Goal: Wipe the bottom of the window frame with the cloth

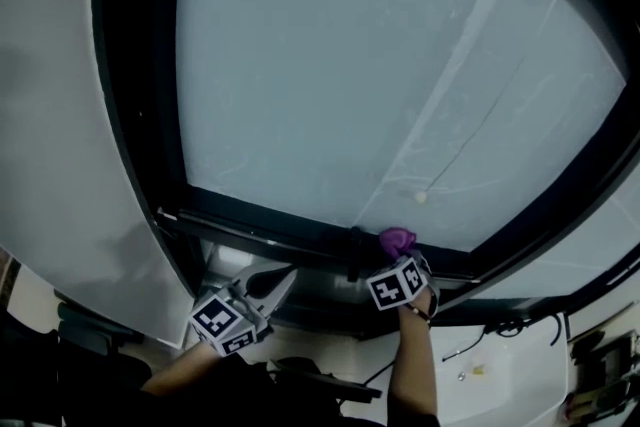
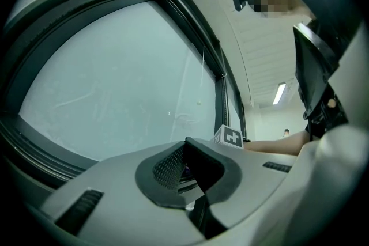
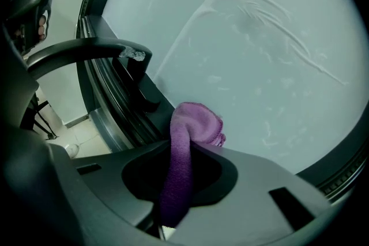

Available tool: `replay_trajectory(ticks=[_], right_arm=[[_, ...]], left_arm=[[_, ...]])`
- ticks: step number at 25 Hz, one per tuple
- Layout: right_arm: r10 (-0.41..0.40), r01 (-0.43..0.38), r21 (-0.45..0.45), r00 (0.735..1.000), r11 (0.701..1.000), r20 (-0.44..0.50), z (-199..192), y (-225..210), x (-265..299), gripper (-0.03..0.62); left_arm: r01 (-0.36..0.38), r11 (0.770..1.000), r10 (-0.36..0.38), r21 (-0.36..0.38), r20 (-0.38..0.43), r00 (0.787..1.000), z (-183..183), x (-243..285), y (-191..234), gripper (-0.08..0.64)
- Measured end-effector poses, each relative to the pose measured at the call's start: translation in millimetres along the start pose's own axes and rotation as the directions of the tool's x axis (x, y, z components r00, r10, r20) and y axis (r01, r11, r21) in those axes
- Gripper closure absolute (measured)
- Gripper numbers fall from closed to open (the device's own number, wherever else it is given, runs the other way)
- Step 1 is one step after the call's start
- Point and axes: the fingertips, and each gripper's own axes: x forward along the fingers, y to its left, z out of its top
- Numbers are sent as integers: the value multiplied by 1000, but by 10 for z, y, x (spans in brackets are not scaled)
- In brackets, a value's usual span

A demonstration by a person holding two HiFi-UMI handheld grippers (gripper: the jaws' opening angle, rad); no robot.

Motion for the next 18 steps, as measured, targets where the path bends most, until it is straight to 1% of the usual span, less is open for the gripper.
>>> replay_trajectory(ticks=[3, 9, 15, 18], right_arm=[[8, -8, 1, 1000, 1000, 8, 55, 36, -8, 523], [44, -46, 25, 997, 999, 63, 216, 198, -62, 525], [85, -90, 37, 990, 995, 112, 353, 264, -70, 523], [109, -119, 63, 984, 991, 142, 377, 271, -69, 525]], left_arm=[[-14, 1000, 14, -7, 2, 1000, 4, -54, 54, 568], [-41, 999, 41, -15, -2, 999, 11, -152, 141, 568], [-81, 996, 81, -39, -1, 997, -36, -223, 223, 568], [-91, 995, 91, -40, 1, 996, -51, -226, 215, 568]])
